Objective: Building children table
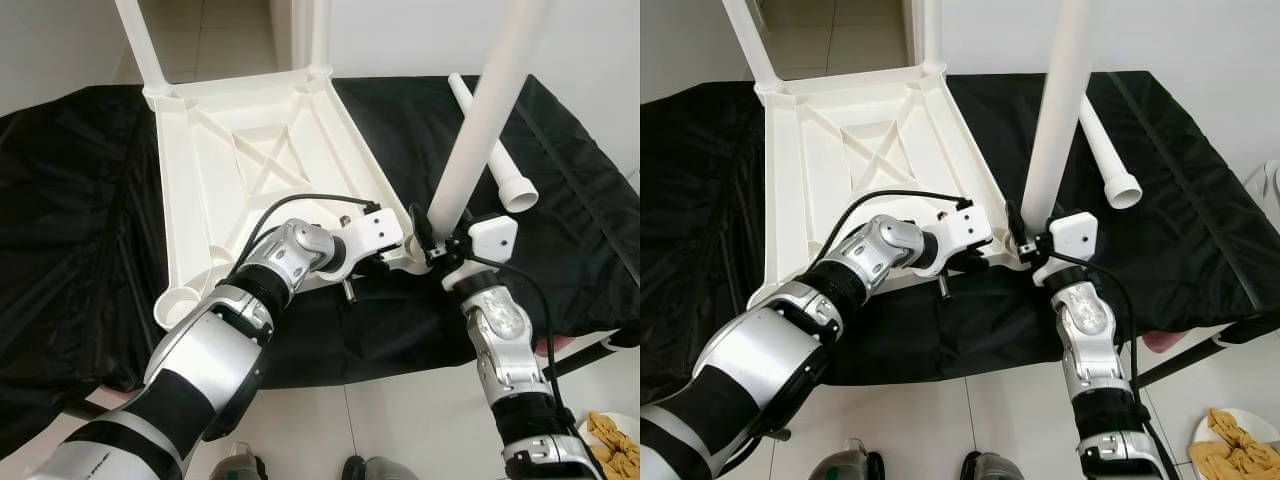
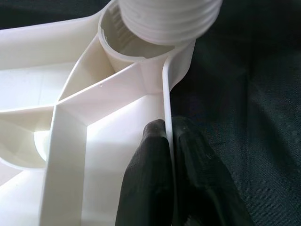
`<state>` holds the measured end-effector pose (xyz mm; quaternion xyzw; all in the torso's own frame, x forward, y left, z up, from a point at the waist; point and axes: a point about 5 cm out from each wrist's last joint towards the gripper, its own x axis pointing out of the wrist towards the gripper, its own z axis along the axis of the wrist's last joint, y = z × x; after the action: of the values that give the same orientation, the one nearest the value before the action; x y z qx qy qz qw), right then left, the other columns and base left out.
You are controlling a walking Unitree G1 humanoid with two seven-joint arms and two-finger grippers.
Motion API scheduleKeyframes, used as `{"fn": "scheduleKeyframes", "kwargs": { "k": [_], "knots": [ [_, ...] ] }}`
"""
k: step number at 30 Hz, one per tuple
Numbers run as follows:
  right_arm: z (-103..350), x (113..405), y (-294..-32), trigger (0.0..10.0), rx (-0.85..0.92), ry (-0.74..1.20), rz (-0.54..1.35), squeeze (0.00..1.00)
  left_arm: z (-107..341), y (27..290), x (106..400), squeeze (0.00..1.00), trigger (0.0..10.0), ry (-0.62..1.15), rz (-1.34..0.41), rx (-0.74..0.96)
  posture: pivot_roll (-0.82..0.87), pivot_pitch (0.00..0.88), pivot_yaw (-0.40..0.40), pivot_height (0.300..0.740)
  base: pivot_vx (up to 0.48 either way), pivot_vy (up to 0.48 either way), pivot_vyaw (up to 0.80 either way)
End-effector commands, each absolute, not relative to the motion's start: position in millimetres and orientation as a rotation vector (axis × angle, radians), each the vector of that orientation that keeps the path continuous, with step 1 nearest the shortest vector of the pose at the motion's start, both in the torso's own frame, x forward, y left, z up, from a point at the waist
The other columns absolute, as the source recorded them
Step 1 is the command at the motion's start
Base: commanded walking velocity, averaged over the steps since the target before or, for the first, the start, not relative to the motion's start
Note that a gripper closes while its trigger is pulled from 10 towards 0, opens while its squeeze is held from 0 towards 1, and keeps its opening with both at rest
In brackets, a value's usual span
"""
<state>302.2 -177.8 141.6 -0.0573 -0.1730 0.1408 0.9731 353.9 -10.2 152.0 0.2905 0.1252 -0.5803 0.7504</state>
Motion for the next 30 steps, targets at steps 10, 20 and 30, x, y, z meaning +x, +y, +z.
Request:
{"fn": "scheduleKeyframes", "kwargs": {
  "k": [10, 20, 30],
  "knots": [
    [95.6, 297.7, -186.7, 10.0, 0.028, -0.111, 0.271, 0.00, 155.1, -5.1, 358.0, 0.00, 10.0, 0.280, -1.246, 0.698, 0.02, 0.067, 0.045, 0.740, 0.000, 0.000, 0.00],
    [112.0, 315.1, -170.6, 10.0, 0.030, -0.132, 0.323, 0.00, 155.1, -7.3, 356.9, 0.00, 10.0, 0.275, -1.256, 0.702, 0.02, 0.054, 0.042, 0.740, 0.000, 0.000, 0.00],
    [116.1, 324.3, -157.2, 10.0, -0.004, -0.118, 0.390, 0.00, 155.6, -9.3, 356.0, 0.00, 10.0, 0.272, -1.262, 0.700, 0.02, 0.059, 0.037, 0.740, 0.000, 0.000, 0.00]
  ]
}}
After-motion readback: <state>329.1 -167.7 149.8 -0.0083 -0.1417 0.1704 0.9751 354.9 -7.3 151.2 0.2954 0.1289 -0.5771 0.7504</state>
